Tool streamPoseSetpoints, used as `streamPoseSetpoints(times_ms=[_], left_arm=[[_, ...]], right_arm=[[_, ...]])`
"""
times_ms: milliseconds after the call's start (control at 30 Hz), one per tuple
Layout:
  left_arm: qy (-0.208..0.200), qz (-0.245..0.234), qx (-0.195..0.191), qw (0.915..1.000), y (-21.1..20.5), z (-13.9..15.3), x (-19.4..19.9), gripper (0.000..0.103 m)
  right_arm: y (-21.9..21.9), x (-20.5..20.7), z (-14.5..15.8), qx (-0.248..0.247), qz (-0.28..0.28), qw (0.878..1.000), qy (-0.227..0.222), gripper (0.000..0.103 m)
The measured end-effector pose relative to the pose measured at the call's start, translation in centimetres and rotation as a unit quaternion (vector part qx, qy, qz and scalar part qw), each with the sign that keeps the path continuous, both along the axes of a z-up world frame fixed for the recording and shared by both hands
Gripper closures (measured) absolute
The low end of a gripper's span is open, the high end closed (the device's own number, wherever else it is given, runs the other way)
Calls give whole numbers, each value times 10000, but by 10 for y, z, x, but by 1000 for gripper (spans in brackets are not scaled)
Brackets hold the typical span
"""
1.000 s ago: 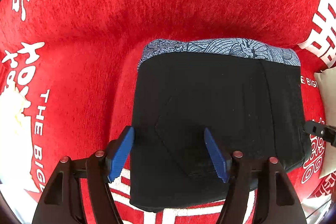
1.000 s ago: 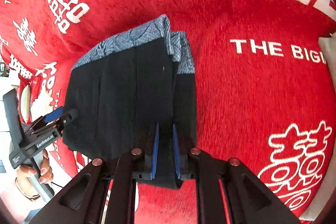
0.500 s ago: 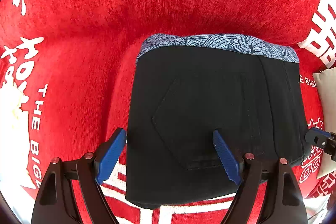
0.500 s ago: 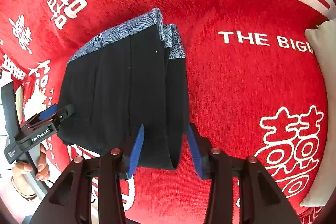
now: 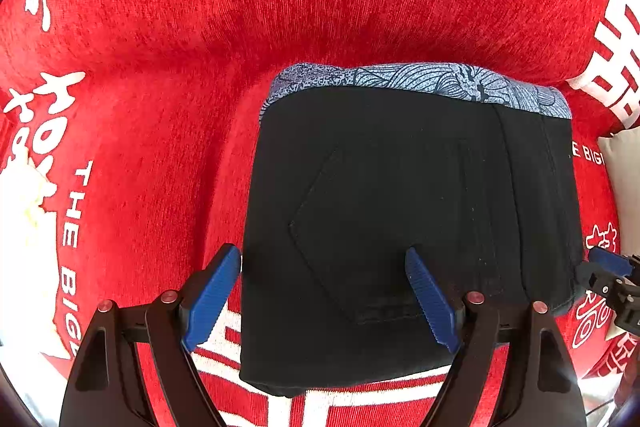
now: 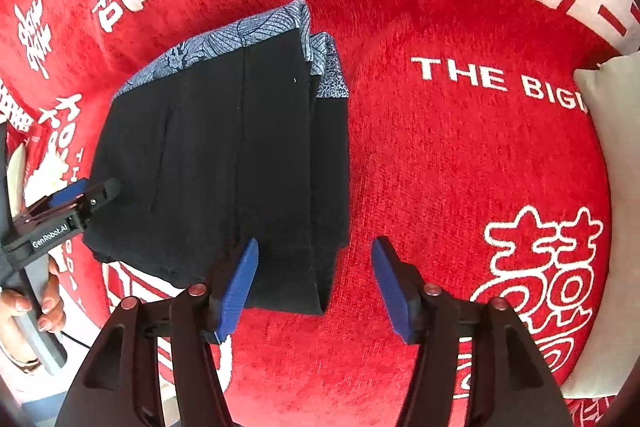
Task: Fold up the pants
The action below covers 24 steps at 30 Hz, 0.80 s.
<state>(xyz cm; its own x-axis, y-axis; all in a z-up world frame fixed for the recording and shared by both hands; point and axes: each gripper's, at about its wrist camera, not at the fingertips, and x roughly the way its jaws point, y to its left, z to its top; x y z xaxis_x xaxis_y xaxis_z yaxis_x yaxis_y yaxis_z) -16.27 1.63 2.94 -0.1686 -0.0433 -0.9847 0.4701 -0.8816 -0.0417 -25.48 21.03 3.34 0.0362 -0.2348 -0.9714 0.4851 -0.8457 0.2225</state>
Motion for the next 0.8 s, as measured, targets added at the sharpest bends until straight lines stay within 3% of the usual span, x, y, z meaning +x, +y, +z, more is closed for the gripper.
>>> streamPoseSetpoints(times_ms=[800], left_arm=[[-60, 35, -69, 10000, -10, 8, 6, 18]], right_arm=[[-2, 2, -1, 269, 64, 9994, 216, 24]])
